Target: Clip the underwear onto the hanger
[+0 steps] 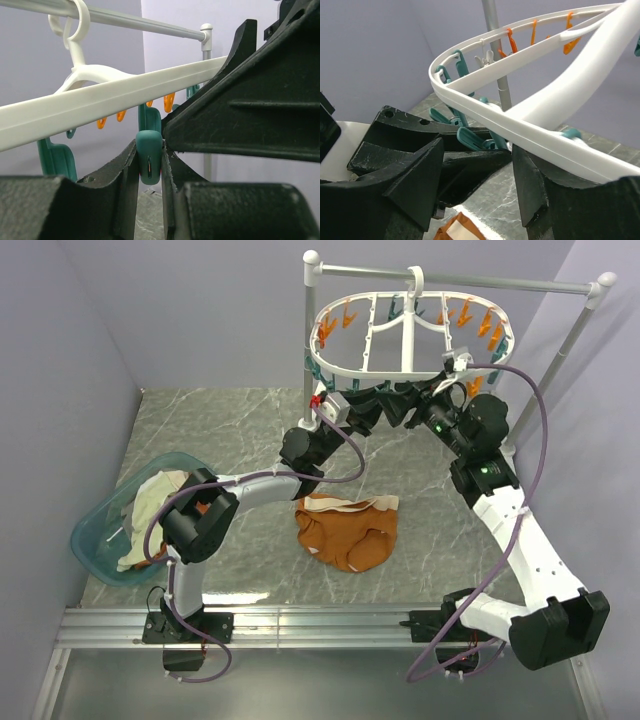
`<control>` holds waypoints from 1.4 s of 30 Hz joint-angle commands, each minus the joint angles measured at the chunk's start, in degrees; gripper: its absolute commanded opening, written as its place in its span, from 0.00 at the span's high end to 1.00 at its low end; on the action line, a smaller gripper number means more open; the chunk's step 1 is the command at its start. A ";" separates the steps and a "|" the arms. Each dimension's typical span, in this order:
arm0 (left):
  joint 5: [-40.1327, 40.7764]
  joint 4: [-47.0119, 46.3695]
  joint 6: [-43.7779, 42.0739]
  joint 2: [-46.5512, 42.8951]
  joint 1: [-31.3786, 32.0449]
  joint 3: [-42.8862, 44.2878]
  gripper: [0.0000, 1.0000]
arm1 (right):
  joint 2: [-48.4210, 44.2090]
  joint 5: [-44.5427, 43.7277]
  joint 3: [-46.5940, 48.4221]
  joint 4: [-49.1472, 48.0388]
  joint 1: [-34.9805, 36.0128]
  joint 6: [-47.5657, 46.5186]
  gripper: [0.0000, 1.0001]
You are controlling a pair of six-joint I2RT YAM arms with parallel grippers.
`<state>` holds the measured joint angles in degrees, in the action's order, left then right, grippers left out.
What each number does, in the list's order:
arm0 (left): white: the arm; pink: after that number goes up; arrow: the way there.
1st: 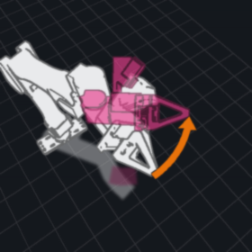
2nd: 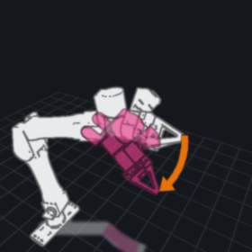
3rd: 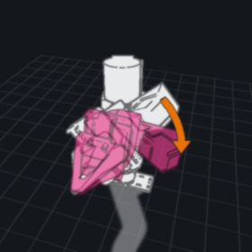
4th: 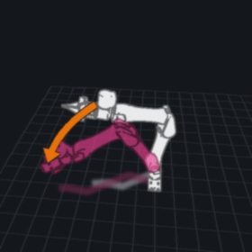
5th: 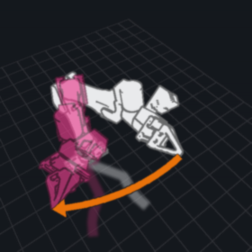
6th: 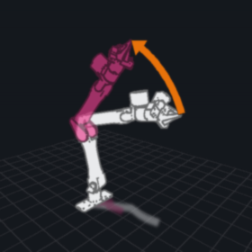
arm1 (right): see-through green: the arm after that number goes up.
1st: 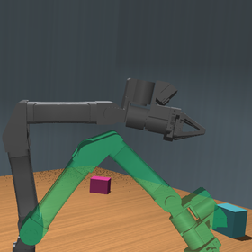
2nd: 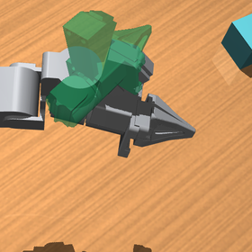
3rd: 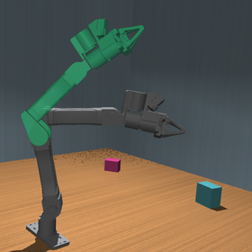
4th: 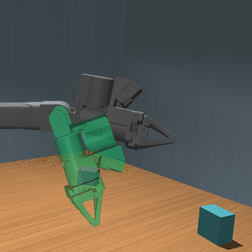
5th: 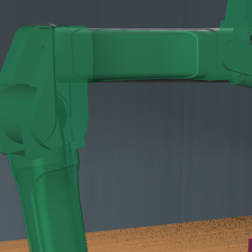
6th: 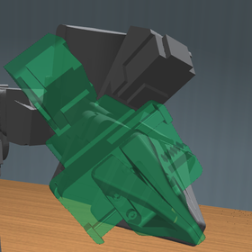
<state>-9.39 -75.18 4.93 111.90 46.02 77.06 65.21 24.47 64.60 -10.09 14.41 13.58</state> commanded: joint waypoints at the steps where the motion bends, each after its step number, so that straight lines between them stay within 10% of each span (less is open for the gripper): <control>1: -3.53 -3.49 -0.97 -3.18 0.91 0.11 0.81 | 0.62 -1.18 0.27 -2.39 1.49 -3.21 0.35; 14: -6.52 -2.52 -2.29 -3.35 1.09 -0.33 0.82 | 3.43 -7.51 2.20 -1.78 3.95 -7.43 0.38; 22: -9.07 -1.99 -2.47 -3.88 1.18 -0.77 0.82 | 4.84 -8.65 3.60 -1.43 4.13 -6.56 0.61; 30: -8.46 -0.15 -4.22 -5.46 1.18 -2.26 0.57 | 4.66 -6.63 5.62 -0.81 4.13 -2.52 0.88; 42: -6.17 1.44 -4.31 -5.11 1.00 -0.42 0.68 | 3.96 -4.61 4.31 -0.11 4.13 -1.10 0.97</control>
<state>-12.62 -71.94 0.71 109.54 45.47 74.67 69.25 16.75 68.01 -10.07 18.00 11.49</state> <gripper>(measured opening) 0.361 0.180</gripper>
